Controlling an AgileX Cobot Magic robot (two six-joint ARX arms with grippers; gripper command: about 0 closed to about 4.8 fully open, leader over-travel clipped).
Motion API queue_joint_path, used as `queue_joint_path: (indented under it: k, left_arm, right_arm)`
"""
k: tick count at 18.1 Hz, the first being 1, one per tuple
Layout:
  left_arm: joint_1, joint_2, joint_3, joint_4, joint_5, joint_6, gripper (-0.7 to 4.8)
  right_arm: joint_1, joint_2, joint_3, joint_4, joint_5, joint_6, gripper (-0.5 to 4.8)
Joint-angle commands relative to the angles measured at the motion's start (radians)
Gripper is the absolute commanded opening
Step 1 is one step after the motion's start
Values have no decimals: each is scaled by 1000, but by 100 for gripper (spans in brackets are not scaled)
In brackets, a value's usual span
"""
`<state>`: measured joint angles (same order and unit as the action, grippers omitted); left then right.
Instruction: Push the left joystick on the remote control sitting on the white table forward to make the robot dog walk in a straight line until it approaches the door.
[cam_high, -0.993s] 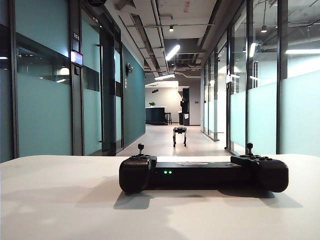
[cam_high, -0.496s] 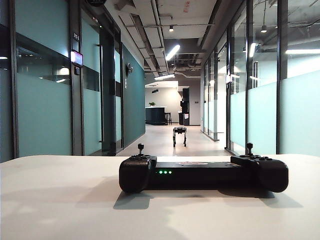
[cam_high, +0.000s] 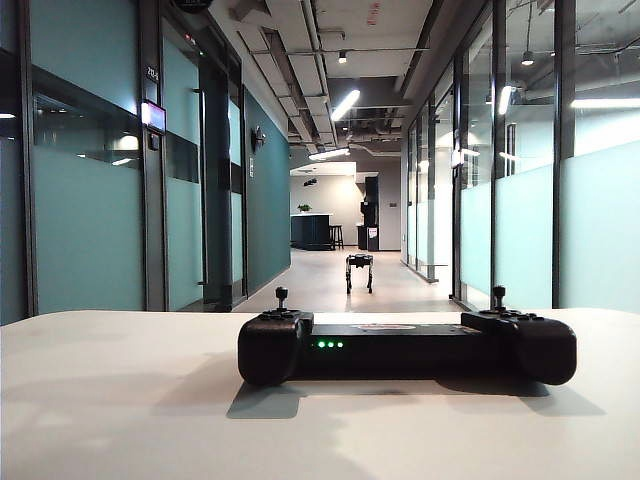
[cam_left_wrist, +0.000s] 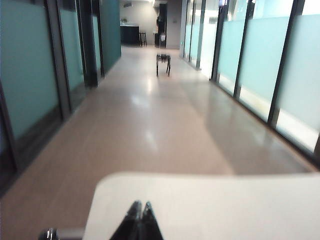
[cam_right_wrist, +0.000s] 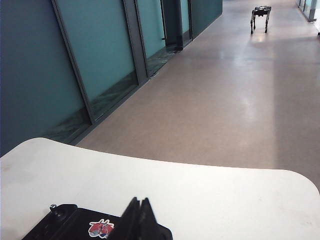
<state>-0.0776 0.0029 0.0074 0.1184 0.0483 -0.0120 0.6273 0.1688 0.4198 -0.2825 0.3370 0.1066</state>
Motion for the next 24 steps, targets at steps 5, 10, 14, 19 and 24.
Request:
queue_joint_path:
  k: [5, 10, 14, 19, 24]
  left_arm:
    - [0, 1, 0, -92, -78, 16, -6]
    - [0, 1, 0, -78, -70, 42, -6]
    - [0, 1, 0, -79, -71, 39, -5]
    - [0, 1, 0, -80, -71, 39, -5]
    - [0, 1, 0, -80, -71, 39, -5]
  right_arm:
    - [0, 0, 6, 17, 1, -3, -1]
    - [0, 0, 6, 17, 1, -3, -1]
    - [0, 0, 6, 17, 1, -3, -1]
    - [0, 0, 6, 17, 1, -3, -1]
    - [0, 0, 6, 17, 1, -3, -1]
